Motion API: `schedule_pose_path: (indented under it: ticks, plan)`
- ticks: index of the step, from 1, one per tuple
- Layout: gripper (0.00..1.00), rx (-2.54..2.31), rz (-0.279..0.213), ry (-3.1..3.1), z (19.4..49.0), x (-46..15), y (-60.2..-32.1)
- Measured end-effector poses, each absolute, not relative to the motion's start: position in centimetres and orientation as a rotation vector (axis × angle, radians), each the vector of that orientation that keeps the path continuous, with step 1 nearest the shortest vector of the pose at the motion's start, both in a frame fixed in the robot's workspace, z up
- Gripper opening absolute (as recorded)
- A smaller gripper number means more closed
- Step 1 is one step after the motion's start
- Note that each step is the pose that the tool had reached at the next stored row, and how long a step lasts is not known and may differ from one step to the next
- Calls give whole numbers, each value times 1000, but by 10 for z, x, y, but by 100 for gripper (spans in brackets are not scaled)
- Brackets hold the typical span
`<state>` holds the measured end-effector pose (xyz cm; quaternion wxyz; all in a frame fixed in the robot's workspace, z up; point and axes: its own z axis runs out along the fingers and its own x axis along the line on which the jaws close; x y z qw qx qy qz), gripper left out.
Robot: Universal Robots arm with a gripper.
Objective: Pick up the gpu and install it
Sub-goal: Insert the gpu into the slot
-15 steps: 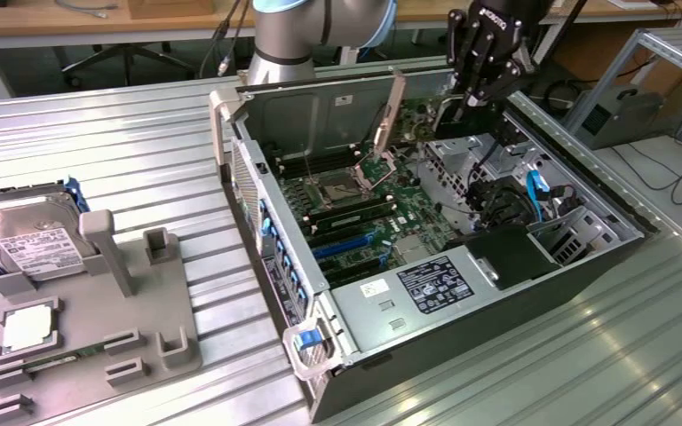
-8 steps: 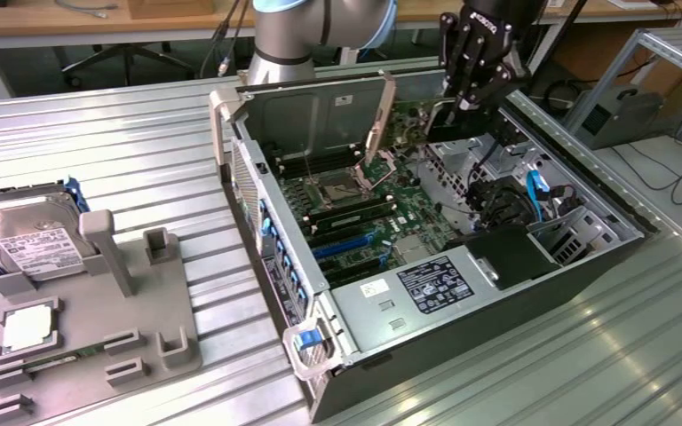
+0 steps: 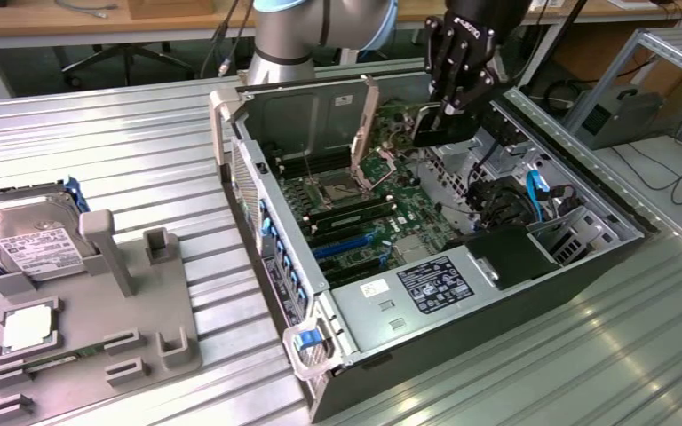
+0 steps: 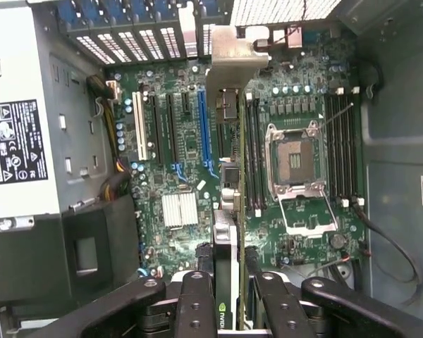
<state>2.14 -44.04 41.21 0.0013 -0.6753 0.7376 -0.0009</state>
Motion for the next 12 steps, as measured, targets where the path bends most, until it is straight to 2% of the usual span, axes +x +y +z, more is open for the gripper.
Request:
schedule_pose_path:
  ticks: [12]
  plan:
    - [27, -2126, -6, 2307, 409, -9, -440]
